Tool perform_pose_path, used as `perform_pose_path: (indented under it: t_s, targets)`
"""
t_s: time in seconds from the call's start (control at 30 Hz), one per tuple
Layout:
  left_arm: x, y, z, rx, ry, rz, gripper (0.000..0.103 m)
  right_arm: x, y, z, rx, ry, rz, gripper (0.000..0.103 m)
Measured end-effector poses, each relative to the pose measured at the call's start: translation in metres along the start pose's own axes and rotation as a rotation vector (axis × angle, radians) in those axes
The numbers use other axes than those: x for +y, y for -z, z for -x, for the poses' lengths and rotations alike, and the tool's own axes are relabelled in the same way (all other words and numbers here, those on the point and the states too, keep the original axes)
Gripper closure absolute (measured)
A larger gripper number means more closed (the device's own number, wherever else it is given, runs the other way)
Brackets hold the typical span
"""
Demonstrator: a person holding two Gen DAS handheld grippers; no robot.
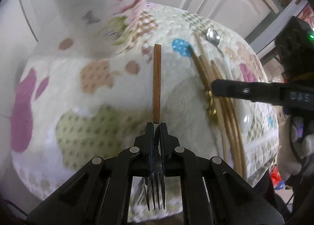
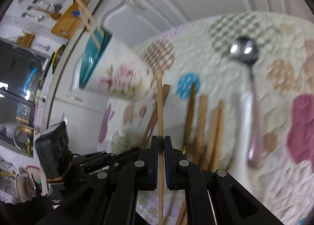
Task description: Organize utensils
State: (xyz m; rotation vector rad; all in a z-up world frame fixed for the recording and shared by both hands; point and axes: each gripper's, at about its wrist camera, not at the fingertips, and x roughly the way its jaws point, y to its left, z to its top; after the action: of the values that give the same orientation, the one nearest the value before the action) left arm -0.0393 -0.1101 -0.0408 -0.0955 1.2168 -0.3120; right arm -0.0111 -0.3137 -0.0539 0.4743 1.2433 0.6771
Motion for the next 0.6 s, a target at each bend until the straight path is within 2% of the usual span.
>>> perform_pose_path:
  t_s: [0.1,0.17,0.23,0.47,0.6]
  targets:
    - [0.002,0.002,0.003,0.012,-0.007,0.002,0.098,0.003,0.001,-0.025,0.058,0.047,0.004,0.098]
    - [0.006,-0.002,0.005,0.004,-0.006,0.012,0.092,0.002,0.0,-0.032,0.076,0.11,0.01,0.096]
    - [0.009,-0.01,0.007,-0.006,-0.013,0.02,0.081,0.005,-0.003,-0.032,0.075,0.156,0.034,0.094]
    - [0.0,-0.047,-0.009,-0.032,-0.044,-0.01,0.08,0.02,-0.02,-0.043,0.066,0.228,0.093,0.09]
    - [-0.002,-0.057,-0.024,-0.035,-0.111,-0.037,0.08,0.023,-0.034,-0.059,0.077,0.275,0.132,0.09]
